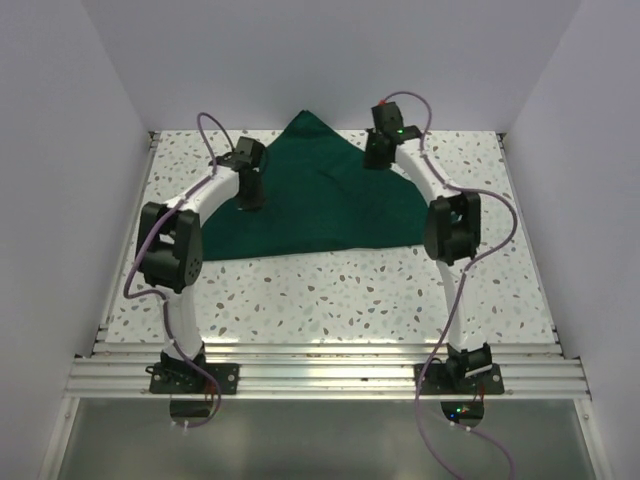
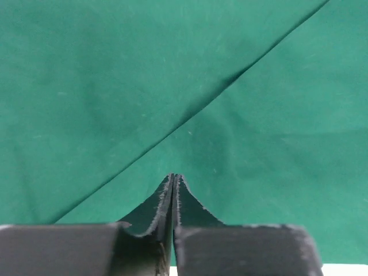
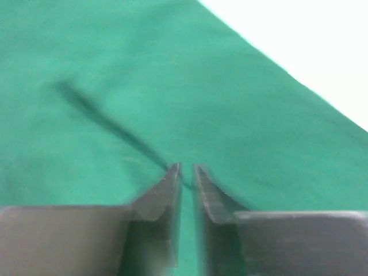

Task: Prepare the surgical pack

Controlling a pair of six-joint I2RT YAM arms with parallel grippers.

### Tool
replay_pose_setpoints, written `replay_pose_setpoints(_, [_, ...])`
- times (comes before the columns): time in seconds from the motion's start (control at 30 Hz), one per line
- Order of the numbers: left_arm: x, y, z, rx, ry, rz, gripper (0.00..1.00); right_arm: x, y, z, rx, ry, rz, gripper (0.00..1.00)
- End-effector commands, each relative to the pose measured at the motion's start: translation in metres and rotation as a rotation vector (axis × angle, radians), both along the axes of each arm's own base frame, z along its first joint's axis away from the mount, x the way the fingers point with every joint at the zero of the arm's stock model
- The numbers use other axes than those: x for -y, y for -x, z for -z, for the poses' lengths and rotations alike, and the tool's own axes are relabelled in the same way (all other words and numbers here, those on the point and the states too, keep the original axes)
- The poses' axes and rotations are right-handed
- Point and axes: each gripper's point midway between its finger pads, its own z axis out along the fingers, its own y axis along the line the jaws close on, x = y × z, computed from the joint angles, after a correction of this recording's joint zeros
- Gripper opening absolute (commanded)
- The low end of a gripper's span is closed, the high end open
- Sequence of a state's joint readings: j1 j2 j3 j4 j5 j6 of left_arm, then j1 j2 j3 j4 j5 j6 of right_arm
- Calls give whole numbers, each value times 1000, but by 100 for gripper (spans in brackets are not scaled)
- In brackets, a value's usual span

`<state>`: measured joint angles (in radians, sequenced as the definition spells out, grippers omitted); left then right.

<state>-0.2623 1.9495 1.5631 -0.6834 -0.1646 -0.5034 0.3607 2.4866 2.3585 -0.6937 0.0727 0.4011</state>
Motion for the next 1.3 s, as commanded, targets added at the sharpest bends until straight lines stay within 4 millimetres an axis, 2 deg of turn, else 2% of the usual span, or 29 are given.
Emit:
replay_pose_setpoints(0.0, [5, -1, 12, -59, 16, 32, 0, 65, 26, -34, -94, -81, 136, 11])
replay_pose_setpoints(0.03, [3, -1, 20, -77, 1, 23, 0, 75, 30, -40, -94, -73, 138, 0])
replay_pose_setpoints(0.17, [-3, 1, 36, -98, -27, 12, 0, 106, 50, -2, -218, -12, 151, 0])
replay_pose_setpoints(0.3, [-11, 19, 65, -214, -68, 11, 0, 110, 70, 21, -309, 5, 128, 0])
replay_pose_setpoints(0.33, [-12, 22, 67, -224, -74, 11, 0, 113, 79, 33, -344, 16, 131, 0])
replay_pose_setpoints(0.43, [-17, 36, 78, -268, -91, 13, 1, 117, 96, 47, -403, 33, 126, 0])
replay_pose_setpoints(0.47, [-18, 41, 82, -279, -94, 19, 3, 119, 111, 60, -449, 46, 126, 0])
replay_pose_setpoints(0.5, [-19, 42, 83, -277, -95, 21, 5, 122, 116, 57, -446, 51, 133, 0])
replay_pose_setpoints(0.53, [-19, 45, 85, -283, -91, 26, 6, 125, 131, 69, -480, 65, 139, 0])
replay_pose_setpoints(0.6, [-20, 54, 93, -312, -92, 30, 6, 128, 141, 69, -486, 68, 139, 0])
replay_pose_setpoints(0.77, [-25, 82, 106, -368, -84, 16, 6, 152, 176, 83, -566, 123, 178, 0])
replay_pose_setpoints(0.83, [-28, 95, 108, -388, -84, 10, 6, 161, 193, 87, -608, 145, 190, 0])
replay_pose_setpoints(1.03, [-36, 118, 106, -401, -98, 17, 7, 167, 235, 93, -659, 154, 191, 0])
replay_pose_setpoints(1.17, [-38, 135, 107, -418, -87, 23, 8, 174, 249, 88, -674, 165, 192, 0])
replay_pose_setpoints(1.27, [-39, 135, 90, -370, -82, 33, 11, 178, 247, 77, -644, 162, 184, 0])
